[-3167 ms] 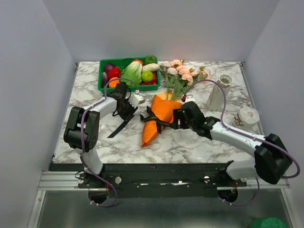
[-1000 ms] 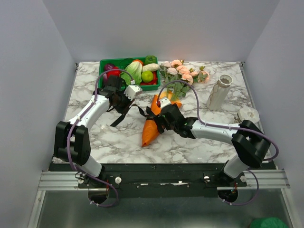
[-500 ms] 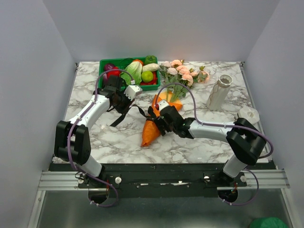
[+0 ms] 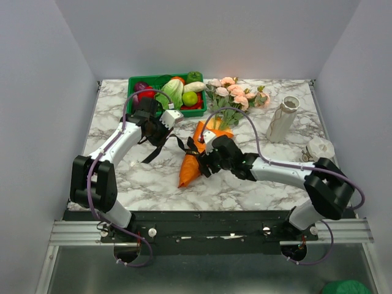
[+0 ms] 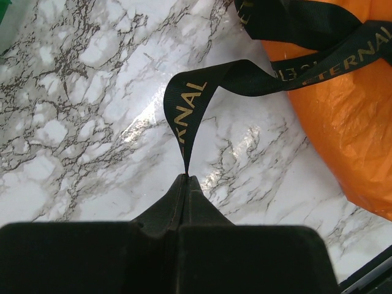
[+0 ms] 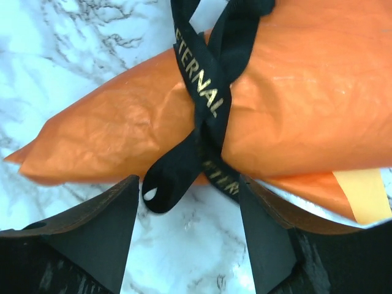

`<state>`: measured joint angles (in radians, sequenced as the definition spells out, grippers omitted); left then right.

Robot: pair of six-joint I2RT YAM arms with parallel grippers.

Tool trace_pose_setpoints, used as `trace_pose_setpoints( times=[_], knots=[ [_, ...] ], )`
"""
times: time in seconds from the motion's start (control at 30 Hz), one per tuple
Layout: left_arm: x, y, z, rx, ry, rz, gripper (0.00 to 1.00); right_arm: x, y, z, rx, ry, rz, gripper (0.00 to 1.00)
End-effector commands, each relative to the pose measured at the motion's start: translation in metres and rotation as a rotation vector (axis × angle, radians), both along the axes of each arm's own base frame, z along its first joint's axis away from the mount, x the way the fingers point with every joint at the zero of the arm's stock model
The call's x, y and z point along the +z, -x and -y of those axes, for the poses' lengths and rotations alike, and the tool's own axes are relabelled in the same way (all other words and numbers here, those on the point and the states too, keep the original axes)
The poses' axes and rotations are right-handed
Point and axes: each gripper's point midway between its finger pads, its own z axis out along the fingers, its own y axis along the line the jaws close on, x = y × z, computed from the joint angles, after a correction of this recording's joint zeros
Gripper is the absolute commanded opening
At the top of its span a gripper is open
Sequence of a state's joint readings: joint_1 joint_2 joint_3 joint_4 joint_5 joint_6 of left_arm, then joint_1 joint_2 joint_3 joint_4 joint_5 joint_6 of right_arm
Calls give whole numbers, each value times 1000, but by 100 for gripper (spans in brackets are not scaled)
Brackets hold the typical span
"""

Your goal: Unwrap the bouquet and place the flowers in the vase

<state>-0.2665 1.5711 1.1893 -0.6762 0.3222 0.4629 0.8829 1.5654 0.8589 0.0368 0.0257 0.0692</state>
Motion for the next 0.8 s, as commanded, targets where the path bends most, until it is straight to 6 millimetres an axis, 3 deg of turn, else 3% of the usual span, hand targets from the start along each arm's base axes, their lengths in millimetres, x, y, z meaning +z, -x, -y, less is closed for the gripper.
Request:
trace_pose_setpoints(
  times=[0.0, 0.1, 0.27, 0.43, 0.77],
  knots=[
    [13, -12, -2, 19, -6, 51, 0, 20, -5, 27, -76, -121, -24, 74],
    [14, -13, -1, 25, -2, 52, 1, 15, -19, 56, -175, -86, -45, 74],
    [12, -12, 0, 28, 9, 43, 2, -6, -18, 75, -219, 22, -72, 78],
    [10, -12, 0, 27, 6, 39, 2, -26, -20, 74, -197, 82, -100, 79],
    [9, -13, 1, 24, 9, 32, 3, -45, -35, 79, -216, 182, -59, 80]
  ],
)
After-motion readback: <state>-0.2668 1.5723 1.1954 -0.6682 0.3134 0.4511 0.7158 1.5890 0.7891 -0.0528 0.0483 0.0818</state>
